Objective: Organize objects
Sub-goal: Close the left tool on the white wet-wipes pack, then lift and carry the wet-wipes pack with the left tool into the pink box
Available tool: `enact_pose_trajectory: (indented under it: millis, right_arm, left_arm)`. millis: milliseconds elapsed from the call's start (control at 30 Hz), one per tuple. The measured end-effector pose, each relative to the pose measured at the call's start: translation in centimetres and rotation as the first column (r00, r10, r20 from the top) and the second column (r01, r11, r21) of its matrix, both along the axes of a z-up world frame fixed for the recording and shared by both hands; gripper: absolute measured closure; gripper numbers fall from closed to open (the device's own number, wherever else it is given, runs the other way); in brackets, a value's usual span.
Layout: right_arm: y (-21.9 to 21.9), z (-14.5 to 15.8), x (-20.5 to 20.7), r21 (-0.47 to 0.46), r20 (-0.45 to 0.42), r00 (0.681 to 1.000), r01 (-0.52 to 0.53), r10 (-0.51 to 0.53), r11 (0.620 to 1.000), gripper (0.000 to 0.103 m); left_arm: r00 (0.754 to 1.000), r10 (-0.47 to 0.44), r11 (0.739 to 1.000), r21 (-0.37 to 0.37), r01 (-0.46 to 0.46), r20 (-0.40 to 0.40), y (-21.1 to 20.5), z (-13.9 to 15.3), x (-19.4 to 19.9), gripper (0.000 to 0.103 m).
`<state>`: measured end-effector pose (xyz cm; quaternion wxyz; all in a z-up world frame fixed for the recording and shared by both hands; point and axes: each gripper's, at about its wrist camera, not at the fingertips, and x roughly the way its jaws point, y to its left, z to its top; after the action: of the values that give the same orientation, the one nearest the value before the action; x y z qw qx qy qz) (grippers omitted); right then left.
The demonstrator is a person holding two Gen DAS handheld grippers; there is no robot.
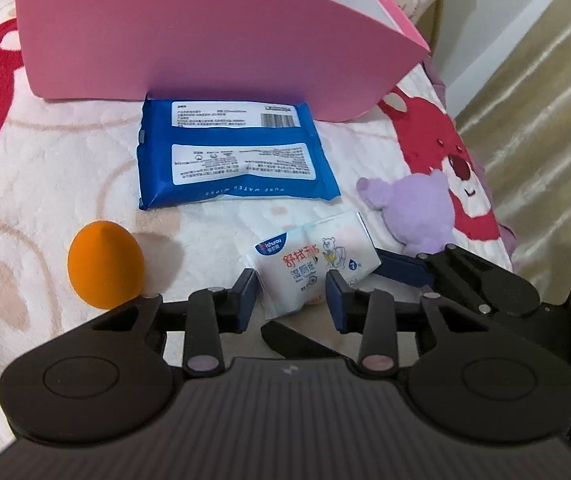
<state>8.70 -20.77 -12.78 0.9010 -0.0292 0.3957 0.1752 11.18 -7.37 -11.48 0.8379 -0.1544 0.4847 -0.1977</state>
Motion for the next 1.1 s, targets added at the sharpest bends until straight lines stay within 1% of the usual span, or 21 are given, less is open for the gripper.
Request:
enact_pose_trajectory:
  millis: [100,167,267,333,467,567,667,800,867,900,933,967,1100]
  right_arm:
    - [0.2,0.5,-0.4,0.012,-0.006,1.0,0.022,-0.021,1.0,0.016]
    - [0.3,0.9,-0.6,0.017,-0.02,0.999,0.028,-0.028,0.999,0.017]
    - [1.2,1.6,-1.4,-0.036,-0.017,1.0,0.005,-0.005,0.999,0.017]
    - [1.5,2.2,-1.8,-0.028,-0.029,1.0,0.009,-0.01,1.0,0.017]
    - [1.6,3.6,-2.5,-0.009,-0.043,0.999,0.022,-0.023,1.0,0.017]
    - [2.1,4.6,-3.3,-0.014,-0.033,0.999,0.028,-0.028,1.0,0.017]
    - [2.3,5.5,-4.1,-0.001,-0.023,0.999,0.046,-0.046,0.999,0.02]
    - [2.6,7.1,-4.9,0.032,-0.011,0.997,0.081,-0.08,0.996,0.021]
    - [2.8,8.2,-5.3,0.034,-0.004,0.997,0.078,-0.078,0.996,0.021]
    - [2.9,8.7,-5.2,0.032,-0.011,0.997,0.07,-0.07,0.997,0.021]
    - [2.9,9.4,-5.0,0.037,-0.038,0.998,0.057,-0.055,0.998,0.021]
    - [2.9,9.9,-4.9,0.049,-0.054,0.997,0.048,-0.046,0.998,0.021]
    - [2.5,11.7,-4.5,0.109,-0.069,0.997,0.045,-0.037,0.993,0.021]
  left_arm:
    - [1.0,-0.006,1.0,-0.014,0.006,-0.021,0.4,0.2,-0.4,0.067]
    - [1.0,-0.021,1.0,-0.011,0.021,-0.02,0.6,0.5,-0.9,0.068]
    - [0.999,-0.046,0.999,0.005,0.046,-0.015,0.7,1.0,-1.7,0.068]
    - [0.998,-0.064,0.998,0.023,0.064,-0.014,0.8,1.5,-2.2,0.068]
    - [0.996,-0.093,0.995,0.027,0.092,0.003,1.2,2.8,-3.2,0.068]
    - [0.993,-0.115,0.993,0.033,0.115,0.014,1.6,4.0,-3.6,0.068]
    - [0.989,-0.143,0.988,0.057,0.14,0.036,1.8,5.2,-4.2,0.068]
    - [0.985,-0.158,0.986,0.057,0.154,0.069,2.5,7.2,-4.9,0.068]
    - [0.984,-0.164,0.985,0.058,0.16,0.064,2.7,8.1,-4.9,0.068]
    - [0.984,-0.168,0.984,0.06,0.165,0.053,2.8,8.5,-4.8,0.068]
    - [0.984,-0.175,0.983,0.07,0.172,0.041,2.9,9.0,-4.8,0.068]
    - [0.983,-0.178,0.982,0.078,0.174,0.047,3.0,9.6,-4.8,0.068]
    - [0.975,-0.204,0.975,0.107,0.194,0.085,3.5,12.2,-4.6,0.068]
